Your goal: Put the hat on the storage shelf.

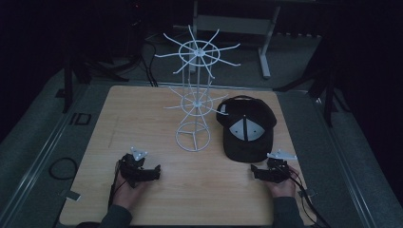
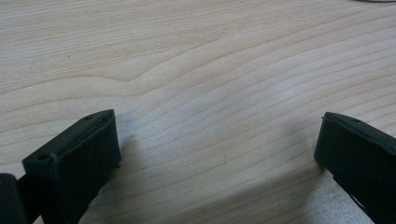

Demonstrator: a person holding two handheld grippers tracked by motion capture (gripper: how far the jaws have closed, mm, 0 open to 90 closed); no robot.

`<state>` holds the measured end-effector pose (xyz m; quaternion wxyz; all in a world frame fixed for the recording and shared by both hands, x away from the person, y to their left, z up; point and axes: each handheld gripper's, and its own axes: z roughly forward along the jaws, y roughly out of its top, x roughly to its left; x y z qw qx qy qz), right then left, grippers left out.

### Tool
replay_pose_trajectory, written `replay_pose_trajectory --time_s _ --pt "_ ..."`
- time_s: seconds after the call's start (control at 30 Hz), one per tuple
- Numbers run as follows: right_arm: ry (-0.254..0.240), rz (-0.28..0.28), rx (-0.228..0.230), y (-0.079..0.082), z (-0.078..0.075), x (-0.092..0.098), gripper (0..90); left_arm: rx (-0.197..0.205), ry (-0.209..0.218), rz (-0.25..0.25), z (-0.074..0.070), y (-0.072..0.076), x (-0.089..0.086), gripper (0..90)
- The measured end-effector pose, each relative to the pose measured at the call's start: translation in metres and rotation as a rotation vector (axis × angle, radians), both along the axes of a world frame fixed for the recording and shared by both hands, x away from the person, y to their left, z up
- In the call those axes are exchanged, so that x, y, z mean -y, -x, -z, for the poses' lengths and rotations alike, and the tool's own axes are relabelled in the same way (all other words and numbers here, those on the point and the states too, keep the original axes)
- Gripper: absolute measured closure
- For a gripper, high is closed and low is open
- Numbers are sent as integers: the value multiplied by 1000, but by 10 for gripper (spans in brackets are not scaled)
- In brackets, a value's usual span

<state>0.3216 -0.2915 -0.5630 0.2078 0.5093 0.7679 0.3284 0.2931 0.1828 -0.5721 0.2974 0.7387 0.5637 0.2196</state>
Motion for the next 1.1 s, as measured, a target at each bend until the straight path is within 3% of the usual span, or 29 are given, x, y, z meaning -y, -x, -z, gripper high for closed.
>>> replay_pose_trajectory --time_s 0.13,0.3,1.1 --pt "-45 -3 -14 -2 -2 3 187 0 0 0 0 0 0 1" --pt "-66 -16 -24 -9 -4 3 201 0 0 0 0 0 0 1" --pt "-81 -32 24 -39 -30 6 203 0 1 -1 0 0 0 1"
